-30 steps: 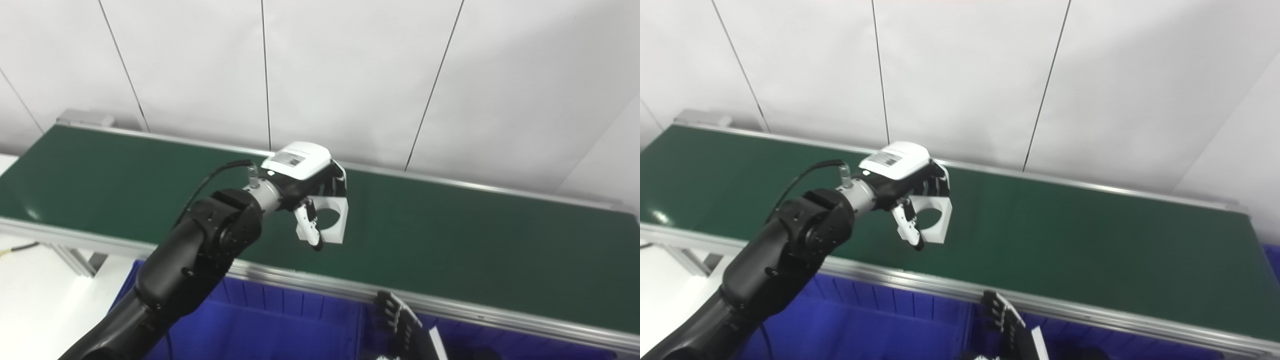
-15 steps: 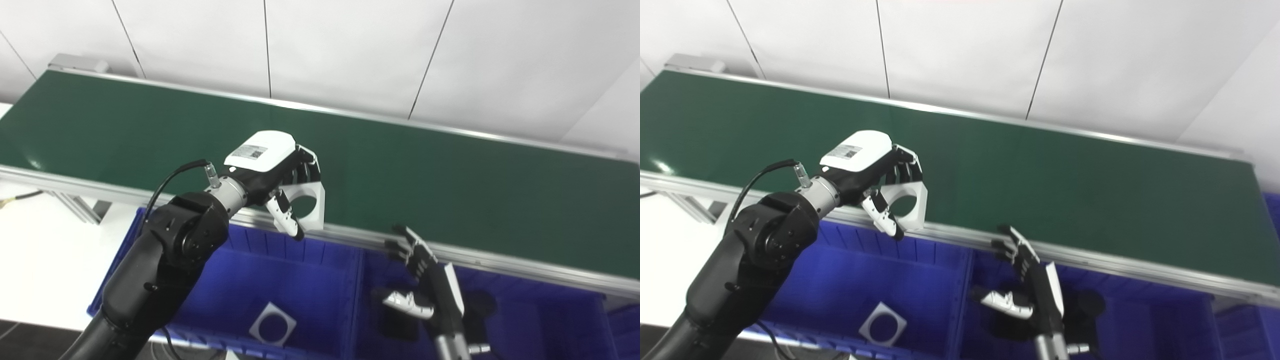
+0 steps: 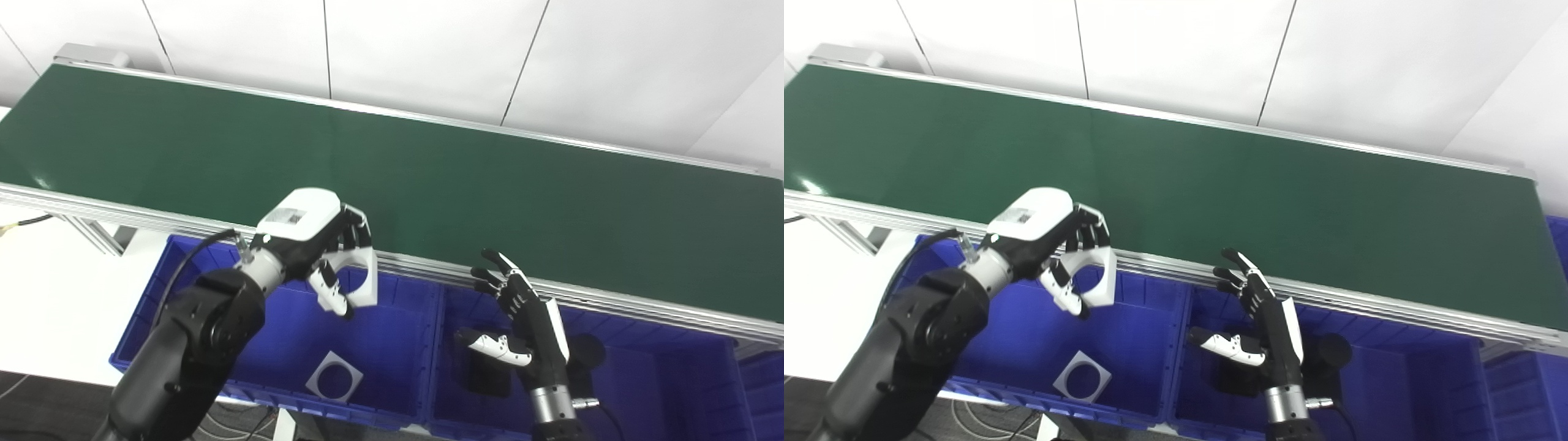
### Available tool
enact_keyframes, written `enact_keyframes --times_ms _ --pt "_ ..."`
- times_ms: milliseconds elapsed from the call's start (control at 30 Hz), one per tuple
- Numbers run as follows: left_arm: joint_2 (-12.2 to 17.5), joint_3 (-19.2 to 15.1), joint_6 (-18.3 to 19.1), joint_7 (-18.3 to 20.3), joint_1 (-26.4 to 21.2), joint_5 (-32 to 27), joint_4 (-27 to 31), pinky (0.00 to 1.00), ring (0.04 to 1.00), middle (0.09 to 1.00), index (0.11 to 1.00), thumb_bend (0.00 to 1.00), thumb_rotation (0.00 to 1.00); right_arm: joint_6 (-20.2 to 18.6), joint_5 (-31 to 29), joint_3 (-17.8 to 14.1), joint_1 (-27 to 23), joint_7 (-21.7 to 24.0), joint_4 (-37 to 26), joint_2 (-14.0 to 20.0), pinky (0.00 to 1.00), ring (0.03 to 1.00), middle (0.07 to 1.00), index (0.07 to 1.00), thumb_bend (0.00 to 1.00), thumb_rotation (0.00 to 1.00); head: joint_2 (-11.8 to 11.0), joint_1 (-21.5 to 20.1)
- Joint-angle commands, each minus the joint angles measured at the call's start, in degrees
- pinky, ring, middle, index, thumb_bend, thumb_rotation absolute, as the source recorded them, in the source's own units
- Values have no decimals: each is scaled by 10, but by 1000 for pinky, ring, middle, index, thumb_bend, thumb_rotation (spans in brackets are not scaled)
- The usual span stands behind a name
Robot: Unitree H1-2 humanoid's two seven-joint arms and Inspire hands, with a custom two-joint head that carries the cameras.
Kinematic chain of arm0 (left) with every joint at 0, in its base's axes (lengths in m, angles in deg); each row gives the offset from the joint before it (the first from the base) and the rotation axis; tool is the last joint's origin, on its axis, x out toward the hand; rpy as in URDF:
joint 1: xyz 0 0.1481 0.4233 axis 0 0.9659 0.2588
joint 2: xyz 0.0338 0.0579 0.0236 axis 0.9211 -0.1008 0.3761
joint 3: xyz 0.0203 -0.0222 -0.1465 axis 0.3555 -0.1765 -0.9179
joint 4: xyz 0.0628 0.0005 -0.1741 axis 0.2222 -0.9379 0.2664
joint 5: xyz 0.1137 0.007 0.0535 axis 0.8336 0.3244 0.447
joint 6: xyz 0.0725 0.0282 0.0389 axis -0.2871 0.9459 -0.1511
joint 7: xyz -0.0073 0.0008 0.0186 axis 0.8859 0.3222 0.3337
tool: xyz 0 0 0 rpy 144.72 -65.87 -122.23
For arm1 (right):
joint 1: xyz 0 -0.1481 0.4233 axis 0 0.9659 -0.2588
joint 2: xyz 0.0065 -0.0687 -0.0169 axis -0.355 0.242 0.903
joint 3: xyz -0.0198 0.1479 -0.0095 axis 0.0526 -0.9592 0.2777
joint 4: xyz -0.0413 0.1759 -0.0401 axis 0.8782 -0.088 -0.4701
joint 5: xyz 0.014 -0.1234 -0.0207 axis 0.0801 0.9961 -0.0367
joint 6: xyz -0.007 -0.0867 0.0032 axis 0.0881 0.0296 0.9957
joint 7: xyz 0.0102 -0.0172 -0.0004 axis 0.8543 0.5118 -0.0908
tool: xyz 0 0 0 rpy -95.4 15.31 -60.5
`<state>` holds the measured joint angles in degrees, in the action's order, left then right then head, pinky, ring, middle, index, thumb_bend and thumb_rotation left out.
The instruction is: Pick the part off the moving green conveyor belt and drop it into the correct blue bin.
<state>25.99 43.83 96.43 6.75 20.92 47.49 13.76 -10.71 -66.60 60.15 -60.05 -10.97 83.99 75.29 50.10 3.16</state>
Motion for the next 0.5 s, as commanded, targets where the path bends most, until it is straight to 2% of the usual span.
enact_keyframes --times_ms 0,100,267,467 --pt "4 0 -24 -34 5 9 -3 299 365 479 555 494 0 20 1 -4 -3 4 -21 -6 742 804 915 845 900 339 1 0" --pt "4 2 -37 -61 20 11 -26 272 358 455 553 493 0 21 2 -6 -2 3 -20 -8 741 803 914 840 905 340 -1 0" --pt "6 6 -59 -101 26 13 -65 314 371 464 550 496 0 20 2 -5 -3 6 -19 -9 746 805 915 843 898 336 -4 -2" --pt "7 11 -67 -113 24 27 -80 285 355 457 552 493 0 20 4 -5 0 6 -21 -10 742 804 915 847 900 348 -9 -3"
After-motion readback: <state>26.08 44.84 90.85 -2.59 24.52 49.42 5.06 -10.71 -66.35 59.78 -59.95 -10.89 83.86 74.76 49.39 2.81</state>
